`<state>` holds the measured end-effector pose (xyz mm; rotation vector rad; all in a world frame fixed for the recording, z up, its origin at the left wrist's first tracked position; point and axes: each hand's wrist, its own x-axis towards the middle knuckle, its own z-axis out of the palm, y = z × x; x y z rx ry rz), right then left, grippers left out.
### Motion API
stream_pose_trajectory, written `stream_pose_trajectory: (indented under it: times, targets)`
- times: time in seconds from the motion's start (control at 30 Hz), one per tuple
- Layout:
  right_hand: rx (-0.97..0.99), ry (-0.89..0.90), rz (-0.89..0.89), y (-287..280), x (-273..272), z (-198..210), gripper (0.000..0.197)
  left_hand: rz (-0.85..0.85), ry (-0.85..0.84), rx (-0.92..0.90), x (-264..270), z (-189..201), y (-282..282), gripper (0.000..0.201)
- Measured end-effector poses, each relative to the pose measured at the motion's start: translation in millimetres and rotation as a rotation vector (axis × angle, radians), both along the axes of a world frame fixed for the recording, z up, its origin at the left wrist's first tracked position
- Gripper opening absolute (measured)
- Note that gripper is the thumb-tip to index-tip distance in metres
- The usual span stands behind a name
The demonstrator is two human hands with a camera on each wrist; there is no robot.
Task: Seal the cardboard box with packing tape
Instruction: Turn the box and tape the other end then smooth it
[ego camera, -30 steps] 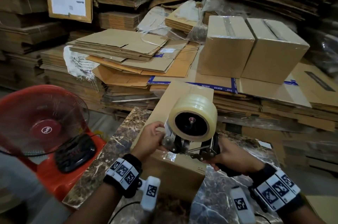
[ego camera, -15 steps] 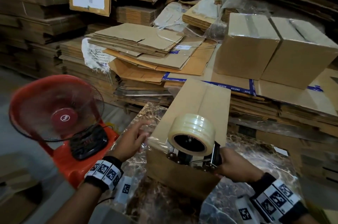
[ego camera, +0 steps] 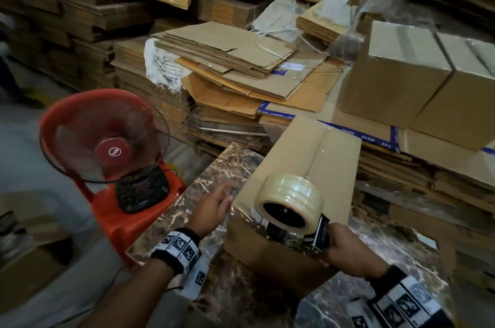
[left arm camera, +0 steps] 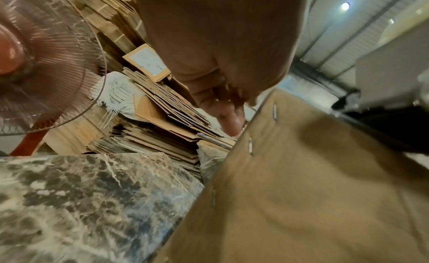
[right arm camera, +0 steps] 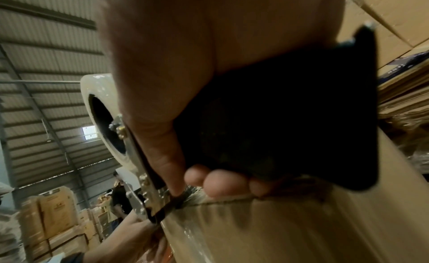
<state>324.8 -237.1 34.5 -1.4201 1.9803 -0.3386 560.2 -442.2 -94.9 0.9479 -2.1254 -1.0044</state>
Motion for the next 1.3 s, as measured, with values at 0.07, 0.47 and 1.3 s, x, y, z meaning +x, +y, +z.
stream_pose_trajectory:
  times: [0.07,0.47,1.3]
  targets:
    - [0.008,-0.006,0.001,0,0,1,0.023,0.000,-0.105,0.043,-1,-11,3,0.036]
    - [0.023,0.063,0.012,-1,-3,-6,0.027,0.281,0.128,0.048,-11,22,23,0.036]
    - [-0.114,0.042,0.040,98,-69,-11,0.020,0.261,-0.160,0.211,-37,42,43,0.043]
